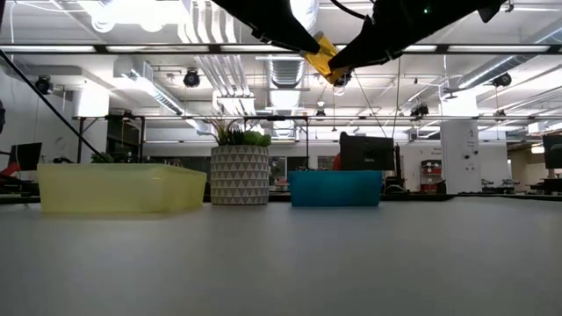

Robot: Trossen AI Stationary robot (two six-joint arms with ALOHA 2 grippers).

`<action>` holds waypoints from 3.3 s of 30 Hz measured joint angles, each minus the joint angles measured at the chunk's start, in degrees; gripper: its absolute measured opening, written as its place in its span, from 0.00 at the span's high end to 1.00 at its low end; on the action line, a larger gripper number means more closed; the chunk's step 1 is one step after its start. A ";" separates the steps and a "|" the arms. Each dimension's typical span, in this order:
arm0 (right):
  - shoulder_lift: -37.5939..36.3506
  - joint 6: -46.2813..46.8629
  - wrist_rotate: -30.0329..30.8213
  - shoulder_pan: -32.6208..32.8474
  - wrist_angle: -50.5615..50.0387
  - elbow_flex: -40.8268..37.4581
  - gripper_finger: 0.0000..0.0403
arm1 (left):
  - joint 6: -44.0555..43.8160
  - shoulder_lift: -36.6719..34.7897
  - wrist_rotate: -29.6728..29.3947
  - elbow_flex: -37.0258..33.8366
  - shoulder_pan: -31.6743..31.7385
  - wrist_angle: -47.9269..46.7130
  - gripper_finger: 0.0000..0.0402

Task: Pick and place medicine bottles into bin by pill shape (circle, oval)
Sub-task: Put the orange capsule bottle into the blue bin

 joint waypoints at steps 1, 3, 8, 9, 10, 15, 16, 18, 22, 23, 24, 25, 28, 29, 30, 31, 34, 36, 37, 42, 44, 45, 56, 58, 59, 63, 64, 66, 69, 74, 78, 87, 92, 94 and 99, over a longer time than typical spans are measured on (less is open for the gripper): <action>0.02 0.00 0.02 -0.02 0.02 0.00 0.58 | 0.27 0.00 0.00 0.00 0.00 0.12 0.52; 0.01 0.09 0.03 0.00 0.02 0.00 0.60 | 0.36 0.00 0.00 0.00 -0.01 0.20 0.52; 0.00 1.34 -0.11 0.00 0.06 0.00 0.59 | 0.44 0.00 0.09 -0.02 -0.02 0.36 0.46; 0.00 1.49 -0.06 0.00 -0.03 0.00 0.59 | 0.46 0.00 0.09 -0.02 -0.02 0.48 0.44; 0.00 1.53 0.00 -0.02 -0.05 0.00 0.58 | 0.52 0.00 0.11 -0.02 -0.02 0.65 0.42; 0.00 2.39 0.02 -0.04 -0.03 0.00 0.58 | 1.73 -0.36 0.09 -0.13 -0.07 0.09 0.32; 0.00 2.62 0.01 -0.04 0.00 0.00 0.58 | 2.44 -0.54 0.09 -0.16 -0.07 -0.39 0.30; 0.00 3.64 0.02 -0.12 0.02 0.00 0.58 | 3.92 -1.19 0.09 -0.21 -0.07 -1.92 0.28; 0.00 4.39 0.02 -0.90 0.22 0.00 0.58 | 4.38 -4.91 0.07 -1.69 -0.07 -4.53 0.26; 0.00 4.46 0.04 -1.23 0.46 0.00 0.58 | 3.98 -6.19 -0.05 -2.50 -0.07 -4.79 0.26; 0.00 4.48 0.04 -1.68 0.63 0.00 0.58 | 3.34 -7.61 -0.20 -3.36 -0.07 -4.77 0.26; 0.00 4.48 0.02 -2.19 0.85 0.00 0.58 | 2.67 -9.18 -0.36 -4.45 -0.07 -4.66 0.26; 0.00 4.46 0.01 -4.43 2.30 0.00 0.58 | 0.76 -13.69 -0.53 -8.21 -0.07 -3.51 0.26; 0.15 4.48 0.00 -5.35 2.88 0.00 0.58 | 0.19 -15.05 -0.65 -9.56 -0.07 -3.17 0.26; 0.64 4.48 -0.01 -6.27 4.12 0.00 0.58 | -0.74 -16.39 -0.76 -10.83 -0.04 -2.31 0.26; 0.96 4.48 -0.20 -7.29 5.03 0.00 0.58 | -1.15 -17.75 -0.80 -12.10 -0.04 -1.40 0.26; 3.62 4.48 -3.38 -10.48 8.40 0.02 0.58 | -1.34 -21.16 -0.87 -15.79 -0.07 1.74 0.26; 5.94 4.48 -5.68 -12.51 9.88 0.00 0.58 | -1.54 -23.09 -0.92 -18.06 -0.07 3.96 0.26; 7.17 4.50 -6.49 -13.46 11.34 0.03 0.58 | -1.68 -24.06 -0.95 -19.05 -0.07 5.41 0.26; 12.21 4.42 -6.69 -17.70 3.86 5.01 0.58 | -1.80 -28.52 -0.98 -22.17 -0.02 7.12 0.26; 13.91 4.03 -8.48 -19.25 -1.86 8.57 0.58 | -2.15 -30.07 -0.98 -23.31 -0.02 7.80 0.26; 15.07 3.51 -9.40 -19.85 -5.27 10.66 0.58 | -2.25 -30.79 -0.98 -23.82 -0.02 8.08 0.26; 25.27 -3.68 -16.70 -26.19 -32.66 29.53 0.58 | -2.84 -33.79 -0.98 -24.50 -0.02 7.72 0.26; 26.82 -4.34 -18.37 -27.26 -35.94 31.92 0.58 | -2.82 -33.81 -0.98 -24.50 -0.02 7.74 0.26; 27.69 -4.82 -19.53 -27.75 -37.00 32.98 0.58 | -2.82 -33.81 -0.97 -24.50 -0.02 7.74 0.26; 30.39 -6.61 -21.95 -29.35 -40.01 35.67 0.58 | -2.80 -33.79 -0.96 -24.52 -0.02 7.72 0.26; 30.96 -6.96 -22.08 -29.70 -40.76 36.13 0.58 | -2.82 -33.79 -0.96 -24.52 -0.02 7.72 0.26; 31.83 -7.73 -22.56 -30.42 -41.43 36.68 0.58 | -2.80 -33.80 -0.96 -24.65 -0.02 7.70 0.26; 32.93 -8.28 -22.77 -31.23 -41.60 37.03 0.58 | -2.77 -33.81 -0.96 -24.98 -0.02 7.70 0.26; 33.68 -9.51 -24.45 -31.64 -41.69 36.87 0.58 | -2.73 -33.81 -0.96 -25.65 -0.02 7.72 0.26; 33.68 -10.03 -24.52 -31.62 -41.60 36.79 0.58 | -2.73 -33.81 -0.96 -26.08 -0.02 7.74 0.26; 33.68 -10.40 -24.50 -31.65 -40.11 36.01 0.58 | -2.49 -33.83 -0.96 -26.12 -0.02 7.85 0.26; 33.68 -10.75 -24.49 -31.65 -38.93 35.45 0.58 | -2.45 -33.86 -0.96 -26.15 -0.02 8.02 0.26; 33.68 -10.80 -24.50 -31.65 -38.47 35.39 0.58 | -2.42 -33.86 -0.96 -26.21 -0.04 8.22 0.26; 34.34 -10.84 -24.48 -31.65 -38.47 35.23 0.58 | -2.34 -33.90 -0.96 -26.21 -0.04 8.30 0.26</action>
